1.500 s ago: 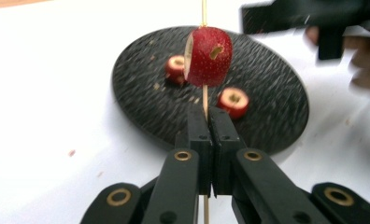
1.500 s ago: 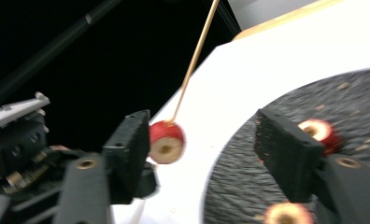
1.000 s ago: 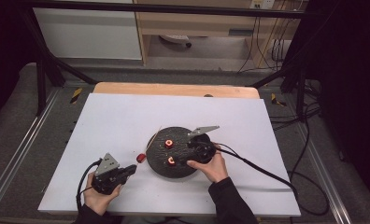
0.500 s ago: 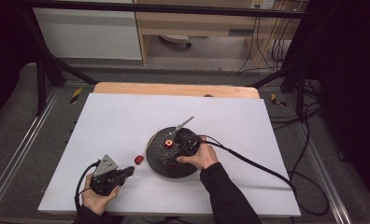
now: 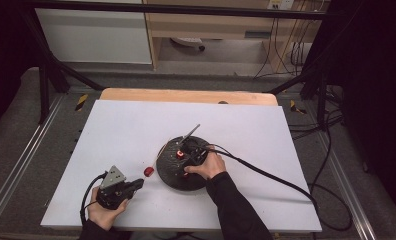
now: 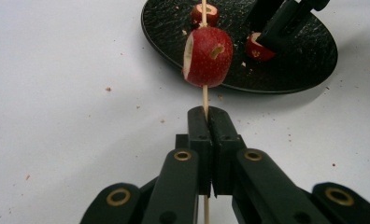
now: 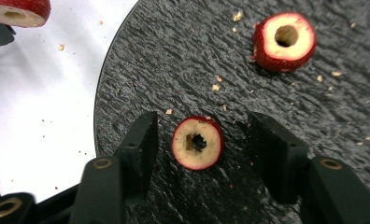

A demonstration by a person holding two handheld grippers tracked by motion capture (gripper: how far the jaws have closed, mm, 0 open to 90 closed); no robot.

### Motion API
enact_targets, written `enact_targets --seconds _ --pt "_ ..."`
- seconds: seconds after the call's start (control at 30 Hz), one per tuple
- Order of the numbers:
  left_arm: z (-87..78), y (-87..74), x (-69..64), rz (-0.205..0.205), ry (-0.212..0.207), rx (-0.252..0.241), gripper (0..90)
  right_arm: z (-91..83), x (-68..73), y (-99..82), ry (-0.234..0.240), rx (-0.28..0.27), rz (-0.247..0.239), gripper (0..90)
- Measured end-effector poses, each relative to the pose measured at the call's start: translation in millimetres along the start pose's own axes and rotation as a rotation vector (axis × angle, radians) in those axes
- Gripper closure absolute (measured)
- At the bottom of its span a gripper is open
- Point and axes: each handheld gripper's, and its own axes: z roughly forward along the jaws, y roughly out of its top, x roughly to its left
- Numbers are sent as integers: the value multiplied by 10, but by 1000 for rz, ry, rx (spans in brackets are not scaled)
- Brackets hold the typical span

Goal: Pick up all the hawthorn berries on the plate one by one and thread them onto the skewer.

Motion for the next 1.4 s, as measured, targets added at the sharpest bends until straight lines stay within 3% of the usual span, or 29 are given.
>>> enact_targets --seconds 0.4,0.73,1.07,1.4 --pt "0 -1 -4 3 -1 0 885 57 -29 1 16 28 84 609" --pt "-9 -1 -1 1 2 -6 885 17 -28 8 50 3 113 622" --pt "-17 3 -4 -2 1 -24 885 -270 -16 -18 85 -145 113 624" --pt "-45 8 -10 -9 -6 -51 885 -534 -52 -159 161 -369 143 625"
